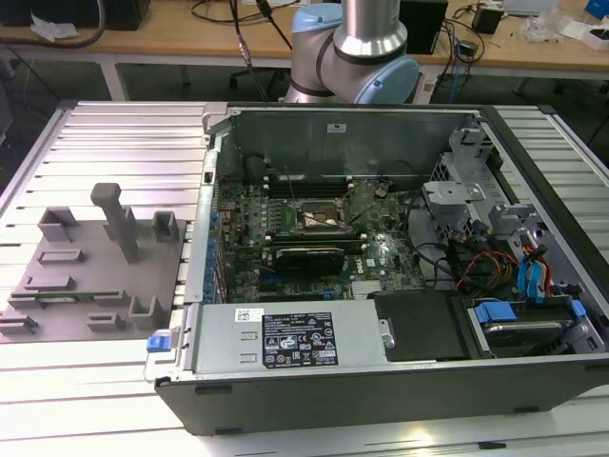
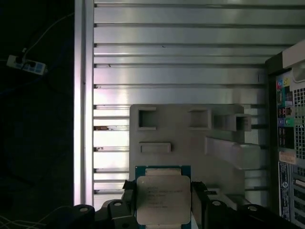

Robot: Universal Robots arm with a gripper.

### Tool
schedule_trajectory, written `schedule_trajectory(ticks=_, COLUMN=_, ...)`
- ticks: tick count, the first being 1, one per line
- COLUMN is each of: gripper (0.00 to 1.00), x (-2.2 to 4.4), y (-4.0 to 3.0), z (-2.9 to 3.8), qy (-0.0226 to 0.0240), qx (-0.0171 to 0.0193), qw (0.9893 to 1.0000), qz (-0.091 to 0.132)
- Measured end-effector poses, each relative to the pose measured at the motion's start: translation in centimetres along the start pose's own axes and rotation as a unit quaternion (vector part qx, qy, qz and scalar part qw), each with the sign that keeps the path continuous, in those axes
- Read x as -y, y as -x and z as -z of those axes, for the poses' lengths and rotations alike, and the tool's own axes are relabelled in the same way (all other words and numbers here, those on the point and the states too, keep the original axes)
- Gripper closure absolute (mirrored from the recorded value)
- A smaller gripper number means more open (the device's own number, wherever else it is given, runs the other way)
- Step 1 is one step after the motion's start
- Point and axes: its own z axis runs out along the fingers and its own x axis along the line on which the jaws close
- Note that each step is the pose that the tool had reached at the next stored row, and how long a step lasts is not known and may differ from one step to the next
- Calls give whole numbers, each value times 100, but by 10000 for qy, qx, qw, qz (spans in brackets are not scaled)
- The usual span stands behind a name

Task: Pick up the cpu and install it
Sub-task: 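Pick up the cpu and move it towards the insertion slot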

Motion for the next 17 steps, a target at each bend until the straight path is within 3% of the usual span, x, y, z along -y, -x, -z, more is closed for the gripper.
schedule_trajectory(ticks=3, gripper=45, x=-15, y=3, z=135, qy=-1, qx=0, qw=10000, qz=0)
schedule_trajectory(ticks=8, gripper=45, x=-26, y=7, z=268, qy=-1, qx=0, qw=10000, qz=0)
schedule_trajectory(ticks=14, gripper=45, x=-28, y=13, z=292, qy=-1, qx=-1, qw=10000, qz=0)
schedule_trajectory(ticks=17, gripper=45, x=-28, y=104, z=288, qy=0, qx=0, qw=10000, qz=0)
